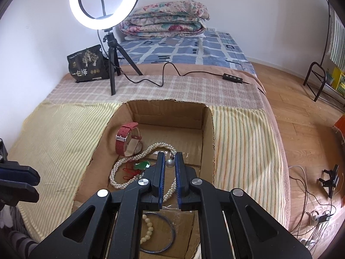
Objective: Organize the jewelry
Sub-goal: 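Open the right tool to drop the earring while the left tool releases the necklace into the box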
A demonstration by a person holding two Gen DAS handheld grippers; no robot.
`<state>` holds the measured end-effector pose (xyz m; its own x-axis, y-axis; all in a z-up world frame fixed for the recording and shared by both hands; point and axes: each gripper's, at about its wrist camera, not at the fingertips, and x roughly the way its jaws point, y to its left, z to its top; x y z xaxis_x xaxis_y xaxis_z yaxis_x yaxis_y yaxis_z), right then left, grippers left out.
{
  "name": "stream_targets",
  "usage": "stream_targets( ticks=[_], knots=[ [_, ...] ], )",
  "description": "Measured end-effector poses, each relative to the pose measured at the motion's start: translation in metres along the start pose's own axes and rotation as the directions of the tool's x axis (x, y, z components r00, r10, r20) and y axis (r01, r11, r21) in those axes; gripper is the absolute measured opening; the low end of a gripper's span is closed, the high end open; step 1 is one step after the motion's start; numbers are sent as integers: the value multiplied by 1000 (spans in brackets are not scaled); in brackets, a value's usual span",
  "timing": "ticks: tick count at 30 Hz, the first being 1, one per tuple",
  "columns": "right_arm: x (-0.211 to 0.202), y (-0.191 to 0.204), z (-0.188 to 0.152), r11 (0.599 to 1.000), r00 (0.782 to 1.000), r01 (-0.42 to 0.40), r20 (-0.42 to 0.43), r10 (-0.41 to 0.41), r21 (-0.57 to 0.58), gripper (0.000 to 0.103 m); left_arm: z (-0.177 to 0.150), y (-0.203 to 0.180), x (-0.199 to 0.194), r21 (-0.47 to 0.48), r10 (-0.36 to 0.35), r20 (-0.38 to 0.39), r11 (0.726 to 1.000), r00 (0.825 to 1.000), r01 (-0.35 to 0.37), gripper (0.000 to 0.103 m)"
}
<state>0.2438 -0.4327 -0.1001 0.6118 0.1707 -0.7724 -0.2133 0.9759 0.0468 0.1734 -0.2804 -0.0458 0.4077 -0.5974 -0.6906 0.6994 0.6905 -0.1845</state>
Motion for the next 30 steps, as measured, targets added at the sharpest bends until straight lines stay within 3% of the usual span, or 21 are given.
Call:
stream_targets(
  ticks=[1,3,5,24,28,30],
  knots=[
    [-1,0,0,1000,1000,0,2,0,0,14,0,-1,0,3,4,-1,1000,1000,-4,6],
    [-3,0,-1,1000,1000,5,7,-5,-1,32,1,0,0,9,12,-3,1000,1000,-12,6],
    [-7,1,-1,1000,1000,12,19,-12,-1,39,0,0,-1,12,17,-3,1000,1000,-16,6],
    [-52,21,-2,999,996,47,71,-46,0,40,-3,-5,-40,41,75,59,996,995,-77,6],
    [-71,28,-6,997,993,71,91,-72,15,54,-6,-6,-56,46,98,85,994,991,-102,6],
    [-81,33,-8,997,992,77,103,-79,22,56,-8,-6,-65,44,113,102,992,988,-118,16]
  ],
)
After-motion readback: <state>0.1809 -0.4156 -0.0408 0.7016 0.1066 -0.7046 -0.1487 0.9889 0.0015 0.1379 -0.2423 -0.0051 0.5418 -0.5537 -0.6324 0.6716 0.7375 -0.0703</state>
